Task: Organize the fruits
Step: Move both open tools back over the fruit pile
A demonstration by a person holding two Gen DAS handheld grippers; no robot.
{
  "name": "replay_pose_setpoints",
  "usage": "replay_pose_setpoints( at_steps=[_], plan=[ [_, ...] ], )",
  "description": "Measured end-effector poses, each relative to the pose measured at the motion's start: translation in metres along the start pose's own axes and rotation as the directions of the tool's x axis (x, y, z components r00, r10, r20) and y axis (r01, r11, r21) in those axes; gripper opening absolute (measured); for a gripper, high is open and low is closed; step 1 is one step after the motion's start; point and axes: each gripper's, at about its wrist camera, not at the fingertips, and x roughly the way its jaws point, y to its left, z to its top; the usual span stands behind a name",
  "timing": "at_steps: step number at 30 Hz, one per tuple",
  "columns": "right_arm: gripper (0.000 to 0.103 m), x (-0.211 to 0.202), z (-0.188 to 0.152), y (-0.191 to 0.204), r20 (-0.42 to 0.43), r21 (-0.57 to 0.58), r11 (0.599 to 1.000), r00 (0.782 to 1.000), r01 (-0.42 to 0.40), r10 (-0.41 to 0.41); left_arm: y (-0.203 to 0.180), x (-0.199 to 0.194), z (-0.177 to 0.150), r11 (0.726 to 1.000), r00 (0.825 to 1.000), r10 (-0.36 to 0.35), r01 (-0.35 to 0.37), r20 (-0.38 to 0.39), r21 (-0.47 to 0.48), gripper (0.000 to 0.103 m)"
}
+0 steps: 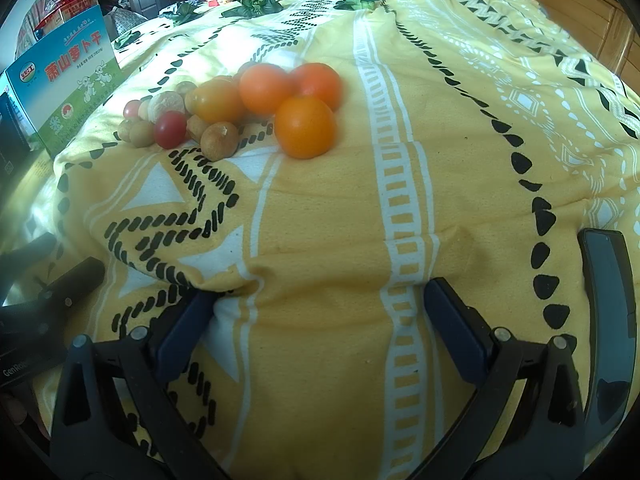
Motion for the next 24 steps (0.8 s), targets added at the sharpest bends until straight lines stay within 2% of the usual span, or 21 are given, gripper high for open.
replay_pose_setpoints(
  at_steps=[12, 14, 16, 18, 20, 22, 24],
  plan=[
    [0.103, 0.000, 0.000, 0.000, 0.001, -0.001, 1.000, 1.000, 0.000, 0.000, 0.003, -0.004, 0.001, 1.000, 1.000, -0.010, 0.010, -0.012, -0.001, 0.095],
    [0.103, 0.000, 0.000, 0.000, 0.001, 0.000, 1.000, 1.000, -0.001, 0.001, 0.007, -0.011, 0.006, 0.999, 0.999, -0.033, 0.032, -0.016, -0.032, 0.090],
    [0.103, 0.000, 0.000, 0.000, 0.002, 0.000, 1.000, 1.000, -0.003, 0.003, 0.013, -0.020, 0.012, 0.994, 0.997, -0.078, 0.079, 0.012, -0.070, 0.073],
    [0.103, 0.000, 0.000, 0.000, 0.002, 0.000, 1.000, 1.000, -0.003, 0.003, 0.015, -0.025, 0.026, 0.992, 0.995, -0.098, 0.101, 0.033, -0.081, 0.061],
    [0.103, 0.000, 0.000, 0.000, 0.002, 0.000, 1.000, 1.000, -0.003, 0.003, 0.010, -0.023, 0.042, 0.988, 0.990, -0.135, 0.138, 0.043, -0.064, 0.058],
    [0.103, 0.000, 0.000, 0.000, 0.002, 0.000, 1.000, 1.000, -0.003, 0.003, 0.001, -0.014, 0.057, 0.982, 0.982, -0.184, 0.185, 0.033, -0.037, 0.046],
    [0.103, 0.000, 0.000, 0.000, 0.002, -0.001, 1.000, 1.000, -0.004, 0.004, -0.007, -0.002, 0.070, 0.981, 0.980, -0.195, 0.195, 0.028, -0.020, 0.044]
  ],
)
